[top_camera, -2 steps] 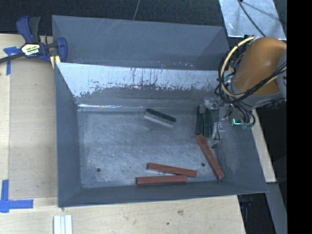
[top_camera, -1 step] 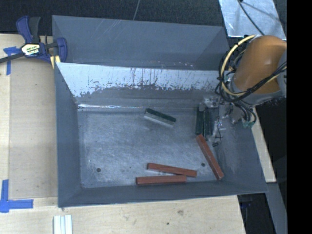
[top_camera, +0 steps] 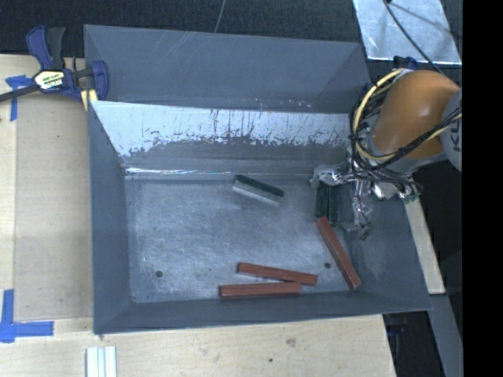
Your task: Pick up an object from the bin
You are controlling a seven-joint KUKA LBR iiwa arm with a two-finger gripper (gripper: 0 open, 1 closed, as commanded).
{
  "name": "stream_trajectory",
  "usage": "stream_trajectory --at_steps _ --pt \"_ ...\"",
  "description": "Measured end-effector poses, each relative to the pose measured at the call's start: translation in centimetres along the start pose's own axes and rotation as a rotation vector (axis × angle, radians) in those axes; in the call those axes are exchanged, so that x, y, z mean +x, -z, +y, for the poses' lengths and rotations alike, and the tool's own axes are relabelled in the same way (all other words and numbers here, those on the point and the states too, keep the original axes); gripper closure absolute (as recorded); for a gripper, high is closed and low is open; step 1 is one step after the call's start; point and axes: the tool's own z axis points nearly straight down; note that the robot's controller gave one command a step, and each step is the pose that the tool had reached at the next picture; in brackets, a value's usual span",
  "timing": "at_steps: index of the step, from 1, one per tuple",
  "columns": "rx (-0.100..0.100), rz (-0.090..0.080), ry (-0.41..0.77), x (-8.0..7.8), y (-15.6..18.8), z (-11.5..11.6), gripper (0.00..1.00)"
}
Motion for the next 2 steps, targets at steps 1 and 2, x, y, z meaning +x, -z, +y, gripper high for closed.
stream_trajectory --at_steps 1,2 --pt "-0.003 0.003 0.028 0.1 4.76 -1.0 0.0" --pt "-0.003 0.002 0.339 -0.12 4.0 -0.14 0.0"
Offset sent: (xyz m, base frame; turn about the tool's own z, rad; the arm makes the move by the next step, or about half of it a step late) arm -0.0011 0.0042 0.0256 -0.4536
